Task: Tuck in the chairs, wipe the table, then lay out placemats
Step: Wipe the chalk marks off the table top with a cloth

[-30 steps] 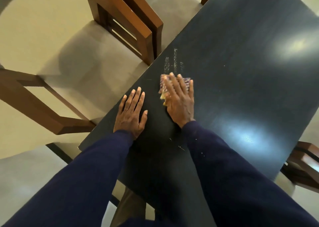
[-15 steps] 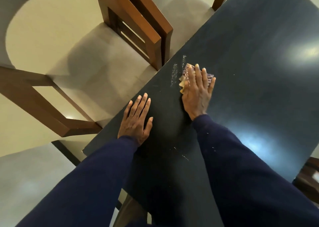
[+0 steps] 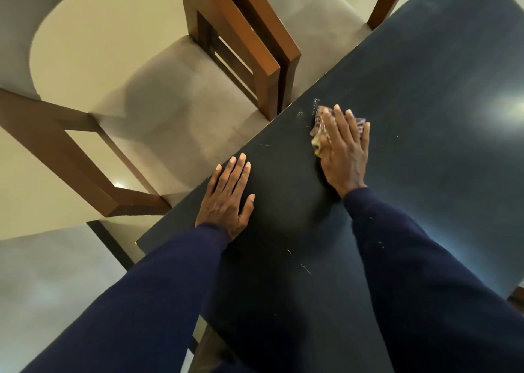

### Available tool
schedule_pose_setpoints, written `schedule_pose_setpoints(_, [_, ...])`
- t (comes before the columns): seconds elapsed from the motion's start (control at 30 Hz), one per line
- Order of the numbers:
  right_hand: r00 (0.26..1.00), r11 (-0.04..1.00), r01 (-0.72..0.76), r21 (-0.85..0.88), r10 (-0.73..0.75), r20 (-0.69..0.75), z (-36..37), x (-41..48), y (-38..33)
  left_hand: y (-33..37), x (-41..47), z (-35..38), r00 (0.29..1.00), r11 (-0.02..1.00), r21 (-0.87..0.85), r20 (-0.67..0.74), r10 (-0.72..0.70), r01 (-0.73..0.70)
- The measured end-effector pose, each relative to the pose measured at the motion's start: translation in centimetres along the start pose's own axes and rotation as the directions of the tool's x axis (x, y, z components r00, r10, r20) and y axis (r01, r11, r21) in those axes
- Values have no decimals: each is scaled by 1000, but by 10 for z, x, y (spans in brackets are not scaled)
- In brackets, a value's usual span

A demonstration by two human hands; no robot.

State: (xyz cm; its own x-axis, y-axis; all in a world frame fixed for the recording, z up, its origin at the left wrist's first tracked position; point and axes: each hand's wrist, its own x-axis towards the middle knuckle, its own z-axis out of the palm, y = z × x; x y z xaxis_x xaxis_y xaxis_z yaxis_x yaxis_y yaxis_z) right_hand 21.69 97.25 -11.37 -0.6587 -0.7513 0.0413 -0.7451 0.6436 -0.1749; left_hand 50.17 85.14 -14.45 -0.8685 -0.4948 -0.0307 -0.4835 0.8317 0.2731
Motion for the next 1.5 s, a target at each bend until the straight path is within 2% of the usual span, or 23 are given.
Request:
schedule_pose_setpoints(0.07, [994, 994, -109, 11, 109, 18, 6, 21, -31, -1, 0, -1, 1000, 1000, 1, -4, 0, 0])
schedule_pose_setpoints(0.13, [998, 998, -49, 30, 48, 42, 11, 27, -57, -2, -2, -1, 1000, 1000, 4, -9, -4, 4])
schedule_pose_setpoints(0.23, [958, 963, 267, 35, -270, 100, 14, 3, -69, -1, -4, -2, 1000, 1000, 13, -19, 4, -3])
schedule_pose_setpoints(0.3, [868, 879, 475, 36, -475, 147, 13, -16, -51, 1, -4, -2, 1000, 1000, 8, -27, 2, -2])
schedule_pose_setpoints(0.37, [788, 801, 598, 30, -594, 163, 8, -22, -23, 2, -5, -2, 999, 1000, 2, -36, -1, 1])
schedule_pose_setpoints(0.43, [812, 817, 576, 21, -574, 107, 3, -14, -1, 2, -3, -2, 999, 1000, 11, -41, -3, 3])
schedule_pose_setpoints(0.47, [866, 868, 496, 20, -496, 66, 2, -5, 3, 1, -2, -2, 999, 1000, 13, -40, -5, 5])
schedule_pose_setpoints(0.53, [971, 972, 235, 28, -236, 27, 1, 16, -5, 1, -2, -2, 1000, 1000, 19, -27, -4, 5])
schedule_pose_setpoints(0.6, [998, 999, 39, 15, -40, 47, 4, 32, -29, 1, -3, -2, 1000, 1000, 20, -11, -3, 4])
schedule_pose_setpoints(0.63, [998, 1000, 14, 18, -15, 63, 6, 36, -42, 1, -3, -2, 1000, 1000, 19, -9, -3, 3])
schedule_pose_setpoints(0.7, [992, 995, 88, 42, -91, 91, 11, 35, -65, 0, -4, -3, 1000, 1000, 19, -14, -2, 2])
schedule_pose_setpoints(0.77, [961, 965, 251, 73, -258, 102, 14, 22, -79, 0, -5, -4, 1000, 1000, 15, -25, -3, 4])
schedule_pose_setpoints(0.87, [854, 864, 499, 64, -503, 132, 17, -11, -72, 1, -5, -4, 1000, 1000, 5, -23, -5, 5])
schedule_pose_setpoints(0.93, [795, 806, 592, 35, -590, 142, 14, -23, -46, 1, -4, -3, 1000, 1000, -2, -28, -3, 3])
schedule_pose_setpoints(0.97, [795, 803, 595, 37, -594, 120, 11, -25, -30, 1, -3, -3, 1000, 1000, -5, -30, -3, 3])
schedule_pose_setpoints(1.03, [857, 859, 511, 33, -512, 47, 6, -21, -3, 1, -2, -2, 1000, 1000, -7, -30, -6, 5])
schedule_pose_setpoints(1.13, [975, 975, 222, 11, -223, 19, 5, 2, 9, 0, -2, -2, 1000, 1000, 3, -28, -5, 6])
schedule_pose_setpoints(1.2, [998, 998, 55, -13, -55, 26, 8, 19, -6, -1, -3, -2, 1000, 1000, 7, -24, -2, 2])
schedule_pose_setpoints(1.27, [999, 1000, -5, -11, 5, 34, 15, 29, -29, 0, -2, -2, 1000, 1000, 5, -23, -2, 2])
schedule_pose_setpoints(1.3, [999, 1000, 19, -3, -19, 38, 19, 30, -41, 1, -3, -2, 1000, 1000, 3, -27, -3, 3])
schedule_pose_setpoints(1.37, [982, 983, 181, 22, -182, 53, 24, 20, -62, 1, -3, -3, 999, 1000, 1, -41, -5, 5])
schedule_pose_setpoints(1.43, [917, 921, 387, 51, -390, 84, 25, -2, -70, 1, -4, -4, 999, 1000, -3, -46, -1, 1])
schedule_pose_setpoints(1.5, [845, 853, 521, 42, -522, 114, 23, -22, -58, 1, -4, -4, 999, 1000, -9, -51, 4, -5])
